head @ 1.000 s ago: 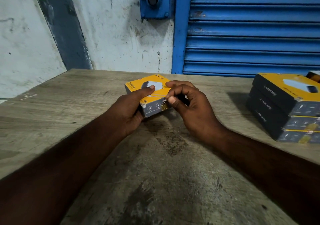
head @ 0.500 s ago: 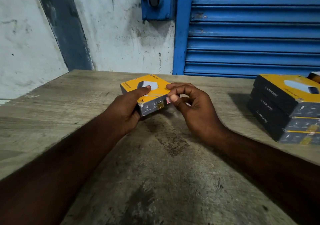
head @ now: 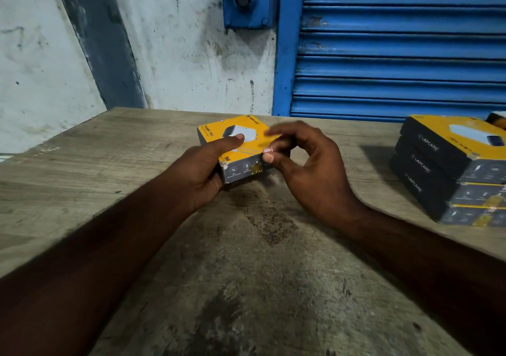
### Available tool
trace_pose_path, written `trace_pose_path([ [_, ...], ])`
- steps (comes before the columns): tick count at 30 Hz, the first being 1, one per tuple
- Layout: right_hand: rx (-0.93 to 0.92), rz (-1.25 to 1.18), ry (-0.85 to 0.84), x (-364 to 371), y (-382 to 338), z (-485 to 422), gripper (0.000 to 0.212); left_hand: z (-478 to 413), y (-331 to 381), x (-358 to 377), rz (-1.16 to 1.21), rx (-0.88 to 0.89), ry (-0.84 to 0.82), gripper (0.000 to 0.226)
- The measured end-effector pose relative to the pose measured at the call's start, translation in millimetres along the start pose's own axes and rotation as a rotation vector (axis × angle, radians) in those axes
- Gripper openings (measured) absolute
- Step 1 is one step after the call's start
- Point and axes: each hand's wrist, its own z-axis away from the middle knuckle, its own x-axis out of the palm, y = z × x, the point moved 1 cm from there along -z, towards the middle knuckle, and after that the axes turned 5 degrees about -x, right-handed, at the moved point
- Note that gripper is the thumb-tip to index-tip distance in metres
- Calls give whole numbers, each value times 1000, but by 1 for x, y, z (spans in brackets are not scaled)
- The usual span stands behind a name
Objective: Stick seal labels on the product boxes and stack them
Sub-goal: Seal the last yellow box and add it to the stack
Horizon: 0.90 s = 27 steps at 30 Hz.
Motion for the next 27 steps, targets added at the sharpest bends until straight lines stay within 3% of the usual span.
trace_pose_path([
  [3,18,-10,-20,1,-2,0,44,-1,0,-1,2,-4,-16,46],
  [12,45,22,-7,-1,-2,3,13,3,2,1,3,-3,11,41],
  [19,89,85,0,-1,-5,-1,26,6,4,3,12,5,16,40],
  [27,147,-29,-79,-1,4,-3,33,9,1,6,-25,-24,-42,37],
])
